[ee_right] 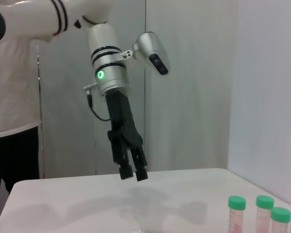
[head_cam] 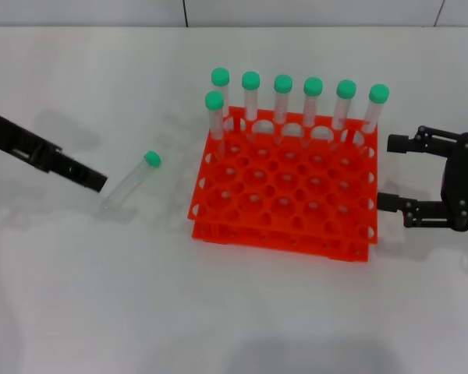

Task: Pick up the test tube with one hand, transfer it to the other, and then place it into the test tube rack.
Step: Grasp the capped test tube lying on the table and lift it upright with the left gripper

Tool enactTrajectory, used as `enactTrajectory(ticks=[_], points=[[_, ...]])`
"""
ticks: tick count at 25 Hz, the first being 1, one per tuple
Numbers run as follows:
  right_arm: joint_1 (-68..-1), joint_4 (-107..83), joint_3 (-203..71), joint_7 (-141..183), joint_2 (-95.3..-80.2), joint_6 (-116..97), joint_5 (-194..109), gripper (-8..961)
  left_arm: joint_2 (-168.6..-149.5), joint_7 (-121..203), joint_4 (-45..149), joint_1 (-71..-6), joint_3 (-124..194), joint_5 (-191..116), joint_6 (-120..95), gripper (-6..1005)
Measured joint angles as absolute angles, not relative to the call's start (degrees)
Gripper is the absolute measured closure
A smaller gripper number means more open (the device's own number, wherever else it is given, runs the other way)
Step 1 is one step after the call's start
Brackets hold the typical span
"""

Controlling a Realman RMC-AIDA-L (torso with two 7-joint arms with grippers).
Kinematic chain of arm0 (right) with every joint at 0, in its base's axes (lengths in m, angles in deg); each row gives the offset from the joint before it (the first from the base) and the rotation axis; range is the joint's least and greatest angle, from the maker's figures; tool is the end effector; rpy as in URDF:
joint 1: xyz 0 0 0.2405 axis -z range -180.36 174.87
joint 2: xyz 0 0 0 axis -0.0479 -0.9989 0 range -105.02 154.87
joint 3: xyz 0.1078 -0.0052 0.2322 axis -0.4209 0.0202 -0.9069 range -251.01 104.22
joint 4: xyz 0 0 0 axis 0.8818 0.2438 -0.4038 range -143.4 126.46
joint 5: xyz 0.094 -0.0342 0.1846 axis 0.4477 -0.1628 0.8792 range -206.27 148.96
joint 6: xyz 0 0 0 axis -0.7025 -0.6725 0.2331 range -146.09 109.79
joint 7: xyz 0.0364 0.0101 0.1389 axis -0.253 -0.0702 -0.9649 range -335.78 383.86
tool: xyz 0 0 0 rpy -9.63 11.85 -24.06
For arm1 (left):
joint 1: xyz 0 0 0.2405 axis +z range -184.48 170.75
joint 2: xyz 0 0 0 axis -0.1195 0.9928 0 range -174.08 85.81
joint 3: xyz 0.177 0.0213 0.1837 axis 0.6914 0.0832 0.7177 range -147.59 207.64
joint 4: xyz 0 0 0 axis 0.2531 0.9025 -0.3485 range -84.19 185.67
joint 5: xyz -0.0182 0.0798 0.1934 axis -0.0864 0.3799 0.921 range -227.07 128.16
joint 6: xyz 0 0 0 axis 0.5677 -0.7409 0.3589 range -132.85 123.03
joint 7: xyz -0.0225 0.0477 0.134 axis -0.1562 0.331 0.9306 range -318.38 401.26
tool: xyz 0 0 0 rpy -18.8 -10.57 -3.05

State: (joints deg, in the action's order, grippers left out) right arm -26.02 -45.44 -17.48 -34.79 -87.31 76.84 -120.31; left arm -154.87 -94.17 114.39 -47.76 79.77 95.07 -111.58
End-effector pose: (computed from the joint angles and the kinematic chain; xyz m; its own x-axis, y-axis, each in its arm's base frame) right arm 0.2657 0.3057 0.0330 0.8276 0.0311 -0.5605 -0.1475 -0.9513 -0.2705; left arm -0.2218 0.3628 0.0918 0.6037 0.7923 -0.0883 0.7562 -0.6042 -0.2513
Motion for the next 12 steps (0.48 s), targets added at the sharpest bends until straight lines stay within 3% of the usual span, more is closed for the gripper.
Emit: enactTrajectory(ticks=[12], points=[[-26.06,-45.32,-16.72,-34.91,-87.34,78.24,-120.60,143,-157.98,-98.46,112.21,-50.94,84.70,107.54,-108.57,205]])
